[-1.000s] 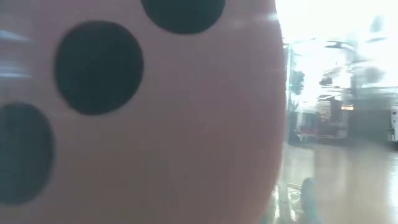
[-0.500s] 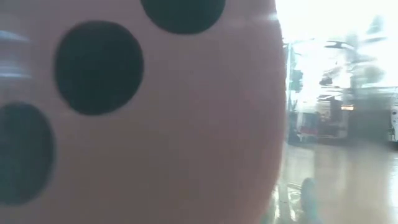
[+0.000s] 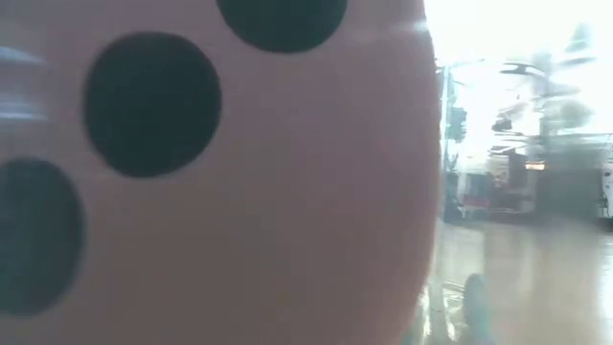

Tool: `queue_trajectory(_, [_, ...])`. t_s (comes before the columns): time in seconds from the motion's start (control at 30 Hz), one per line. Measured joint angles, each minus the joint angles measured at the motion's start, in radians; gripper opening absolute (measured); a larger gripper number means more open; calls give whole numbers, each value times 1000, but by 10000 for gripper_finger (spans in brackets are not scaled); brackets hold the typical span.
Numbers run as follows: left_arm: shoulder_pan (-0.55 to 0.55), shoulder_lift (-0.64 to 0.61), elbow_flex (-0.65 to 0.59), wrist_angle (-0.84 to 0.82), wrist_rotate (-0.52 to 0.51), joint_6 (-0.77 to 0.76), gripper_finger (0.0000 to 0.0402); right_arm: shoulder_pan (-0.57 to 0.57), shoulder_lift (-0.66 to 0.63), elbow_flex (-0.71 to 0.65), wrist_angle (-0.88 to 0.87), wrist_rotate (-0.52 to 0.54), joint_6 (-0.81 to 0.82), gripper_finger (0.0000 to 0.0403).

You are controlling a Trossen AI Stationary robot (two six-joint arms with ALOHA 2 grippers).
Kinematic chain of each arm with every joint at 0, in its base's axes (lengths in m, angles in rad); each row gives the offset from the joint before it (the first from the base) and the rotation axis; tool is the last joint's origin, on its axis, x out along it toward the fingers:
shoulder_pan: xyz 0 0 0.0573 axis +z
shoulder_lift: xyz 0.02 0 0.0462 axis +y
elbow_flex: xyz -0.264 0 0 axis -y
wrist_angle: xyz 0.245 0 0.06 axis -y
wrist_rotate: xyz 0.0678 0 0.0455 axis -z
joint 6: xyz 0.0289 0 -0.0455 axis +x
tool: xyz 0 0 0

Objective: Pick & Place Dice
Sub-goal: Put the small light green into the transparent bin

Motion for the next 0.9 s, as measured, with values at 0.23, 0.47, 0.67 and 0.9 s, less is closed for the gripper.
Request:
queue_trajectory(0.23, [-26,0,0,0,-1,-7,197,0,0,0,-3,0,-5,113])
queue_trajectory(0.47, [-32,0,0,0,-3,-8,197,0,0,0,-6,-3,-12,103])
queue_trajectory(0.67, [-32,0,-2,0,-6,-8,197,1,0,0,-14,-18,-31,103])
queue_trajectory(0.9, [-31,0,-17,3,-5,-22,197,9,15,5,-20,8,-26,96])
